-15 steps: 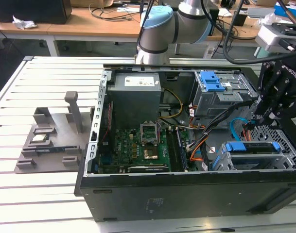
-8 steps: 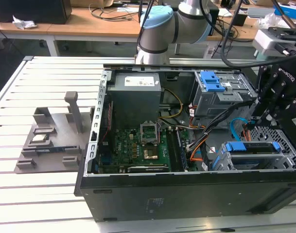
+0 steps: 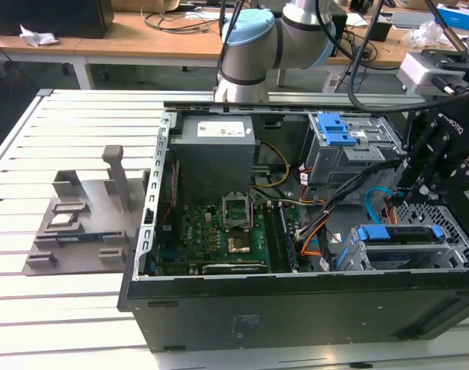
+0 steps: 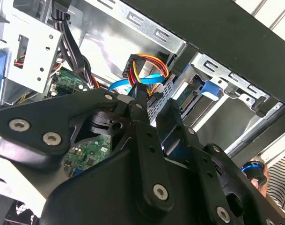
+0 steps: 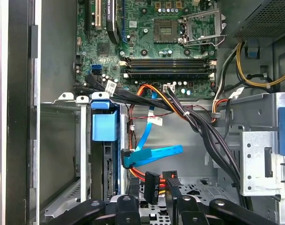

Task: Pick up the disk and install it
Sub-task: 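Insert the first disk wire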

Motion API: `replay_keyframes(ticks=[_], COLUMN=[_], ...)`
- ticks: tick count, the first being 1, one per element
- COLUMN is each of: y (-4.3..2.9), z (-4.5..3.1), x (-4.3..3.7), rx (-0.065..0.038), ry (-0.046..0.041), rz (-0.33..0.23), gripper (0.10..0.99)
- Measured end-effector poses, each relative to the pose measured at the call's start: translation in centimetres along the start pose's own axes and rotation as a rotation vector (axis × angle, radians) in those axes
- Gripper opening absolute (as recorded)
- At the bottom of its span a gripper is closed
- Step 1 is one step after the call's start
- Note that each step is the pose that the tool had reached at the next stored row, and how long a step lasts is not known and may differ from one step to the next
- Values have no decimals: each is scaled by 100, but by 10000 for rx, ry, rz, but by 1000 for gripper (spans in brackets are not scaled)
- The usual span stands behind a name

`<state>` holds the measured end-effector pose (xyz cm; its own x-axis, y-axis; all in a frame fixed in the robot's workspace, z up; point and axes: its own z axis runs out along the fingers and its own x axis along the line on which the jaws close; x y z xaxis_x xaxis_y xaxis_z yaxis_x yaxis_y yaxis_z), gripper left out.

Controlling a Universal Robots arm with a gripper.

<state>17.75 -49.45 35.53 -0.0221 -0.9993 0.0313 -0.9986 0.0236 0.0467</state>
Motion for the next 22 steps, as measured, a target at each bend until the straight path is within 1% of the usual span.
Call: replay_keyframes(ticks=[1, 3, 4, 6, 7, 8, 10, 12, 14, 17, 18, 19, 22], y=[0, 0, 0, 0, -1, -1, -5, -7, -10, -21, -53, -59, -69], z=[0, 0, 1, 2, 3, 4, 9, 28, 57, 90, 109, 127, 148], x=[0, 0, 0, 1, 27, 78, 188, 263, 328, 368, 366, 365, 361], rx=[0, -1, 0, 0, -1, 0, 2, 2, 3, 3, 3, 3, 3], ry=[0, 1, 1, 0, 1, 12, 92, 138, 159, 165, 167, 168, 168], rz=[0, 0, 0, 0, 0, 2, 4, 6, 7, 8, 8, 9, 9], gripper=[345, 216, 169, 169, 169, 169, 169, 169, 169, 169, 169, 169, 169])
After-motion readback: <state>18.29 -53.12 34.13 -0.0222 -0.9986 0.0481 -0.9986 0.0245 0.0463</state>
